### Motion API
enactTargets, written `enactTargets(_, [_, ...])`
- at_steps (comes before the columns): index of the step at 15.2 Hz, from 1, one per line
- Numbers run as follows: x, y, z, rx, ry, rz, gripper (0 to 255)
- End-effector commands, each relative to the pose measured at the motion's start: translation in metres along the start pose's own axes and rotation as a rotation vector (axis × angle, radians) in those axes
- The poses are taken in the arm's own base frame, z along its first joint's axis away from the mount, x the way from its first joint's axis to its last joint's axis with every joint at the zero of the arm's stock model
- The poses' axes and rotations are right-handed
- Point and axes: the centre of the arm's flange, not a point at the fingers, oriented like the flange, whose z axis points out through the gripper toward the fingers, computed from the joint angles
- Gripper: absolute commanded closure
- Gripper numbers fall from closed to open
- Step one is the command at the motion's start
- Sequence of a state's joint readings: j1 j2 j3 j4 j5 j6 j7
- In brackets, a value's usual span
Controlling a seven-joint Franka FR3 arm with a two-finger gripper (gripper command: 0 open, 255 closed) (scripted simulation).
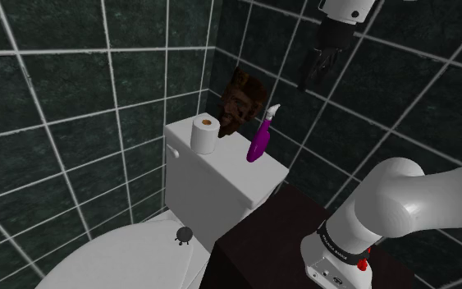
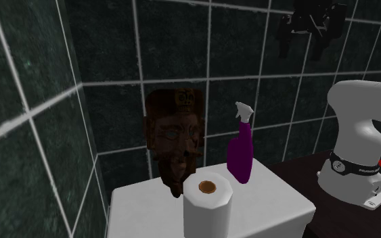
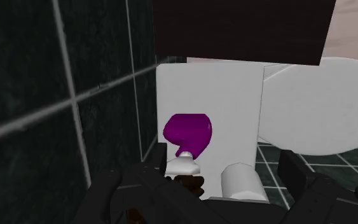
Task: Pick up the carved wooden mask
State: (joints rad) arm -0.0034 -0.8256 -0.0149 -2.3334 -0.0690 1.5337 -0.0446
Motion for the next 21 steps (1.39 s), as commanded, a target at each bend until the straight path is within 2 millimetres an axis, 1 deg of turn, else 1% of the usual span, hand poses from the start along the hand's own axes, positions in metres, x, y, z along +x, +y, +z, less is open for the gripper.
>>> enactTargets(1, [0.000, 0.000, 0.000, 0.000, 0.000, 0.000, 0])
enactTargets(6, [0.063, 0.027, 0.015, 0.049, -0.013, -0.067, 0])
enactTargets(11, [0.128, 0.050, 0.033, 0.098, -0.026, -0.134, 0])
enactTargets(16, [0.194, 0.067, 0.052, 0.147, -0.039, -0.201, 0])
enactTargets(21, [0.261, 0.078, 0.073, 0.196, -0.052, -0.269, 0])
